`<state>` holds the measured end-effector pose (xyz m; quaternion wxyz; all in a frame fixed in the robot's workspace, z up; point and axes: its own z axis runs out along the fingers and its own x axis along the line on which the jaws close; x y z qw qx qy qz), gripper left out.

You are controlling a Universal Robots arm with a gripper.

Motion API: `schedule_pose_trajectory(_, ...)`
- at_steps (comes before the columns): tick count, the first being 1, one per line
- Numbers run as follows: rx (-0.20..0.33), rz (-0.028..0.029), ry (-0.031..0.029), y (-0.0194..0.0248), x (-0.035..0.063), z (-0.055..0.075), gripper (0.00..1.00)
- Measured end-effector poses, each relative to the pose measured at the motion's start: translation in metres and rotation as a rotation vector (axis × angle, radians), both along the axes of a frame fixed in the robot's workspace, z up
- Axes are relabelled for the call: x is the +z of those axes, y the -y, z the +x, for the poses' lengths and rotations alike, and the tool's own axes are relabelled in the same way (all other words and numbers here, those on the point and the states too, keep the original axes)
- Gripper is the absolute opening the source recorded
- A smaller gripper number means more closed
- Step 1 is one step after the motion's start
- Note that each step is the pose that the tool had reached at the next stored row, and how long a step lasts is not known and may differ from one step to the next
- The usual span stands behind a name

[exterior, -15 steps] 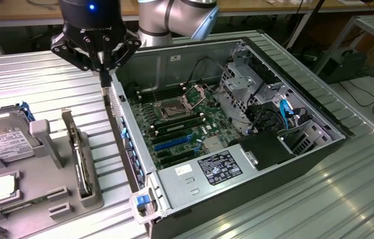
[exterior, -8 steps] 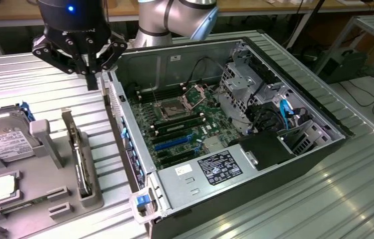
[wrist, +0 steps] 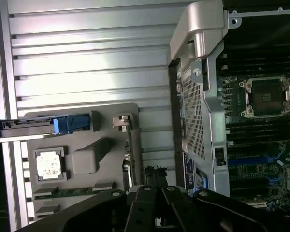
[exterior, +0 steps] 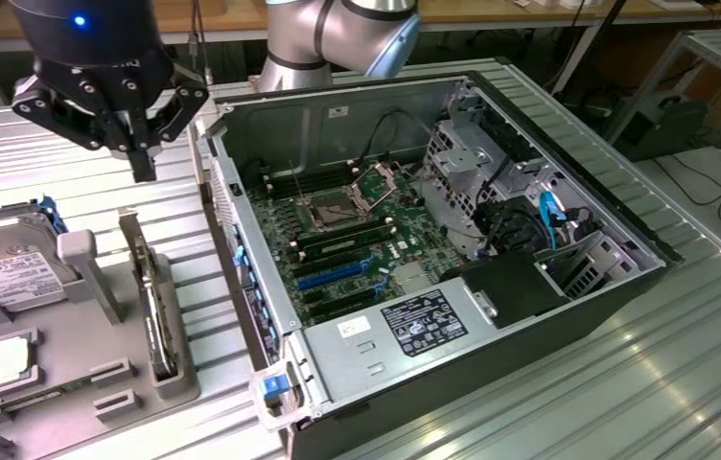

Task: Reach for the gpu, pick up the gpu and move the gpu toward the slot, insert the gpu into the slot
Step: 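Reach for the gpu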

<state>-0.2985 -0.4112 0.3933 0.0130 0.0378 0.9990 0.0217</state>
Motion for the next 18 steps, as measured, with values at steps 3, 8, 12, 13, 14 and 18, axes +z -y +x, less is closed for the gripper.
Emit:
schedule_pose_trajectory(3, 0.0, -0.0001, -0.0002, 0.0007, 0.0001, -0.01, 0.11)
schedule_pose_trajectory(8, 0.0, 0.0, -0.0003, 0.002, 0.0, -0.025, 0.11)
schedule_pose_trajectory(12, 0.0, -0.0001, -0.0004, 0.002, 0.0001, -0.026, 0.11)
schedule_pose_trajectory(13, 0.0, 0.0, -0.0004, 0.002, 0.0001, -0.026, 0.11)
schedule_pose_trajectory(14, 0.0, 0.0, -0.0003, 0.002, 0.0, -0.026, 0.11)
schedule_pose_trajectory(18, 0.0, 0.0, -0.0004, 0.002, 0.0, -0.026, 0.11)
